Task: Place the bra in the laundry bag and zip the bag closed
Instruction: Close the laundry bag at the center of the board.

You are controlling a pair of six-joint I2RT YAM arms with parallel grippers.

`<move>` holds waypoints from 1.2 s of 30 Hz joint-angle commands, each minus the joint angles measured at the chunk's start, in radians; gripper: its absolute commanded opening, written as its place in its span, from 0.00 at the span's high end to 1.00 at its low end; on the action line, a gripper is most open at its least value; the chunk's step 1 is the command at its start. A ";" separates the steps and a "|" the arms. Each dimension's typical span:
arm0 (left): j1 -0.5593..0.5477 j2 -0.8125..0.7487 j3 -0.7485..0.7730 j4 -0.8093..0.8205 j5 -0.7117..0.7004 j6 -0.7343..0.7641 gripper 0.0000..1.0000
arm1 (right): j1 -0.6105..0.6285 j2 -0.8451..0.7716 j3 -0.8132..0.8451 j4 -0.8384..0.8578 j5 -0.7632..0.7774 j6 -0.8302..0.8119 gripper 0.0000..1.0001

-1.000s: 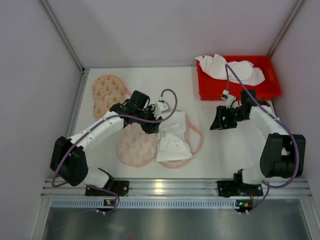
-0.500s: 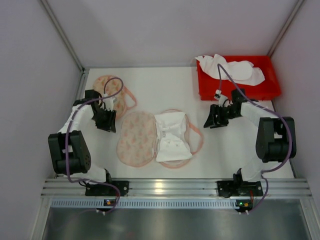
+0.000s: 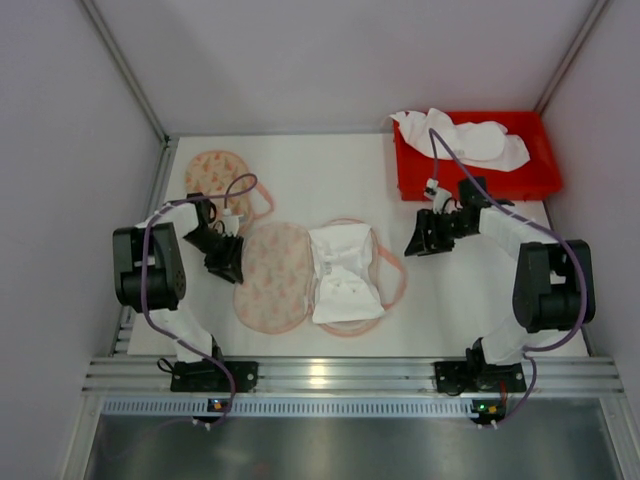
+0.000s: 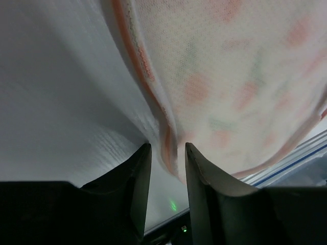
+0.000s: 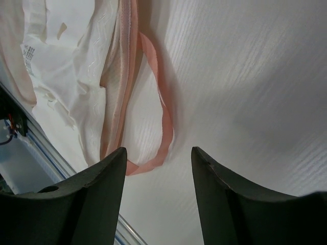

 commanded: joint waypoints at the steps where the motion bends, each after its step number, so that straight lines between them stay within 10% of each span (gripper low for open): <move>1: 0.000 0.026 0.030 -0.021 0.081 0.032 0.65 | 0.008 -0.046 0.004 0.022 0.006 -0.020 0.46; 9: 0.000 0.057 0.069 -0.021 0.141 0.023 1.00 | 0.007 -0.052 0.015 -0.003 0.010 -0.029 0.47; 23: -0.026 -0.291 0.194 -0.108 0.351 0.058 1.00 | -0.002 -0.106 -0.042 -0.018 0.007 -0.051 0.49; 36: -0.508 -0.159 0.378 -0.088 0.471 -0.185 1.00 | -0.009 -0.114 -0.047 -0.061 0.002 -0.072 0.77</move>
